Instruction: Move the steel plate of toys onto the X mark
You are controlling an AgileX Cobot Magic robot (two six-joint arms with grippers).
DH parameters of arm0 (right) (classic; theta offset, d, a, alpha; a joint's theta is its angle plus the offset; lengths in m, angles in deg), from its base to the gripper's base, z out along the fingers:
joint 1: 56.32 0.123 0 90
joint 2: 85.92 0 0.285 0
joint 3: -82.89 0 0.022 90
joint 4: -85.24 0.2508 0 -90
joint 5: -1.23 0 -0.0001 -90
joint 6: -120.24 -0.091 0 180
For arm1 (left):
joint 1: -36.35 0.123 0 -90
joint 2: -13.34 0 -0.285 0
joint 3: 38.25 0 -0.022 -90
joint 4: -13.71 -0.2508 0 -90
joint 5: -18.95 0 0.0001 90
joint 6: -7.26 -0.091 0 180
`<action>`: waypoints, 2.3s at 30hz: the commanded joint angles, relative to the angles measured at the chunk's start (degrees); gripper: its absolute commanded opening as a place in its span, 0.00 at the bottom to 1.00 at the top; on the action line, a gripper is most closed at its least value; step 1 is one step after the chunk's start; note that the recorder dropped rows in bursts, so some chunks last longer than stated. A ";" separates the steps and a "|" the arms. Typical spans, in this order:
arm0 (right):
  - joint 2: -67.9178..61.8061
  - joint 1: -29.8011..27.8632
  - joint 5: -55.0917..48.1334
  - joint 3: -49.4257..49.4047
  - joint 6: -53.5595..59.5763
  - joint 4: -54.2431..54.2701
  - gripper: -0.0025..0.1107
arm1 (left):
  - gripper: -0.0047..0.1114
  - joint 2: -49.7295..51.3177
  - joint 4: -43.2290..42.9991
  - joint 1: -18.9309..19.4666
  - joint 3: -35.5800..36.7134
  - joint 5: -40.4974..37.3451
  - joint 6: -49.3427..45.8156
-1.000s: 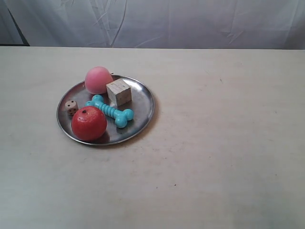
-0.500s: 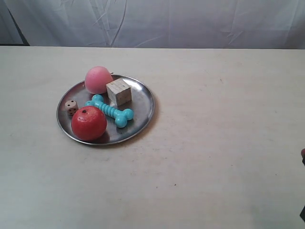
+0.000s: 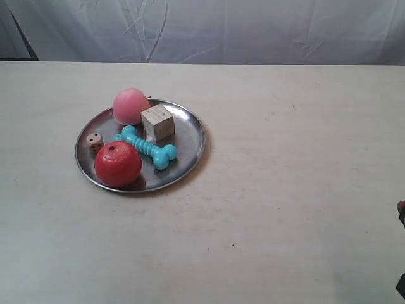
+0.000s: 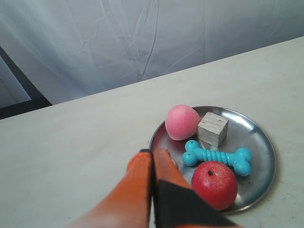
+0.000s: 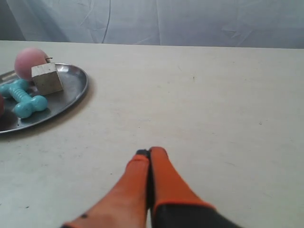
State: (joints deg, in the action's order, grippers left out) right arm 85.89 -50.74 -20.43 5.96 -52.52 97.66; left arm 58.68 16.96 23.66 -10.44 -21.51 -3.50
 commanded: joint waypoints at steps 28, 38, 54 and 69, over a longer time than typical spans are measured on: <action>0.40 -0.34 0.77 -0.29 0.07 -0.21 0.02 | 0.04 -34.72 5.35 18.00 46.28 22.17 9.73; 0.40 -0.34 0.91 -0.29 0.07 -0.34 0.02 | 0.04 -36.46 4.96 18.00 47.89 20.14 9.37; 0.40 -0.34 0.91 -0.29 0.07 -0.20 0.02 | 0.04 -37.55 4.75 17.77 49.41 29.14 9.21; 0.40 -0.34 0.91 -0.29 0.07 -0.20 0.02 | 0.04 -37.55 4.75 17.77 49.41 29.14 9.21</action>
State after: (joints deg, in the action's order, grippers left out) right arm 85.89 -50.87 -20.22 5.73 -52.64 97.66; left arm 21.46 21.50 41.40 38.80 6.96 5.77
